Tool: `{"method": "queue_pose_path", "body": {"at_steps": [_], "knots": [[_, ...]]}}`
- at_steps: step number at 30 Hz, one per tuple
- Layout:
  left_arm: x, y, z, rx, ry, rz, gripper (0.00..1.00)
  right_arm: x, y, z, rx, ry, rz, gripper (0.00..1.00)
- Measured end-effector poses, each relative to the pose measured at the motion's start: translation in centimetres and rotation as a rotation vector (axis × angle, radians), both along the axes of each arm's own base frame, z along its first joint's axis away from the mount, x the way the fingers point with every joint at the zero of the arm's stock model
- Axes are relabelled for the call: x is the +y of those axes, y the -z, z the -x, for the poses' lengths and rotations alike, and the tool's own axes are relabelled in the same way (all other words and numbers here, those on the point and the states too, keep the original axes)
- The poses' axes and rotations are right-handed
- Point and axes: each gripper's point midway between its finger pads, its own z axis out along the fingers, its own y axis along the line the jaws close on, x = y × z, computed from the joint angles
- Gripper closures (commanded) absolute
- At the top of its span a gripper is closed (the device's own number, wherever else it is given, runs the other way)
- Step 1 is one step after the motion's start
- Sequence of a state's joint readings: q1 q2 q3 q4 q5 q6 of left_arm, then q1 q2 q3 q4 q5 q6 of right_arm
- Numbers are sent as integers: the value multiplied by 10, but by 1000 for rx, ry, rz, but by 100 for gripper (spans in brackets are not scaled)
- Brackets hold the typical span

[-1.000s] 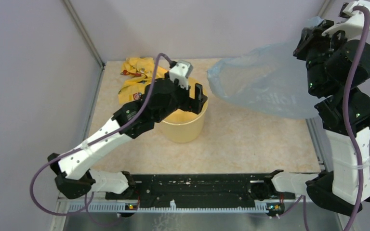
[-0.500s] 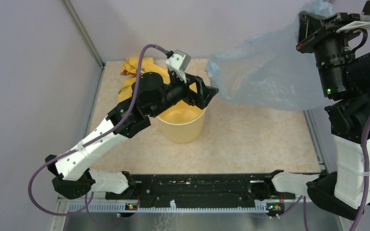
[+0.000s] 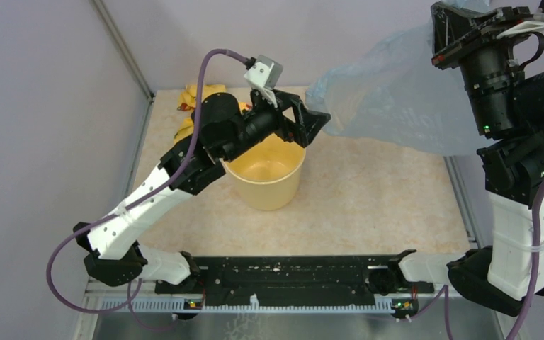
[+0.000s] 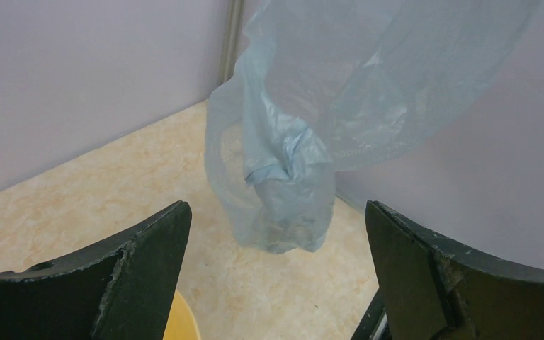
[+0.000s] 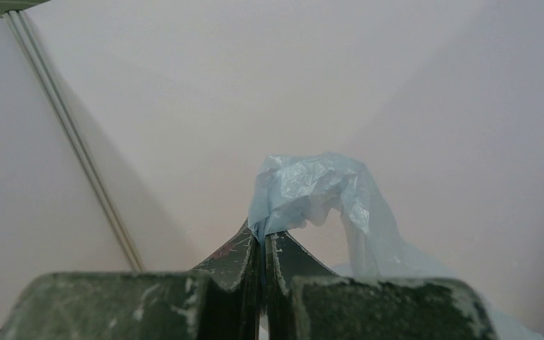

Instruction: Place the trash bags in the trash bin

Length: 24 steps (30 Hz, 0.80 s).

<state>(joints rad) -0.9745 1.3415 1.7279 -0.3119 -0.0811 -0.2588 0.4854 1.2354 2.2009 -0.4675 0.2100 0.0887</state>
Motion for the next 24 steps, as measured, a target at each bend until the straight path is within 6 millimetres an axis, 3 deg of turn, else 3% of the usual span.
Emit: {"method": "queue_pose_path", "body": {"at_steps": [5, 10, 13, 17, 20, 22, 24], "knots": [[11, -8, 11, -9, 15, 34, 1, 3, 1, -3, 2, -5, 3, 100], [13, 2, -1, 21, -50, 16, 6, 6, -2, -1, -8, -26, 0, 100], [7, 17, -14, 48, -92, -15, 27, 10, -2, 0, -11, -51, -4, 100], [2, 34, -29, 69, -146, -66, 65, 22, -4, 2, -18, -121, -14, 100], [5, 29, -34, 51, -174, -81, 93, 37, -5, 1, -17, -197, -25, 100], [11, 18, -34, 32, -192, -72, 100, 48, -10, 1, -29, -254, -38, 100], [20, 3, -33, 8, -216, -50, 100, 60, -14, 0, -41, -318, -58, 100]]}}
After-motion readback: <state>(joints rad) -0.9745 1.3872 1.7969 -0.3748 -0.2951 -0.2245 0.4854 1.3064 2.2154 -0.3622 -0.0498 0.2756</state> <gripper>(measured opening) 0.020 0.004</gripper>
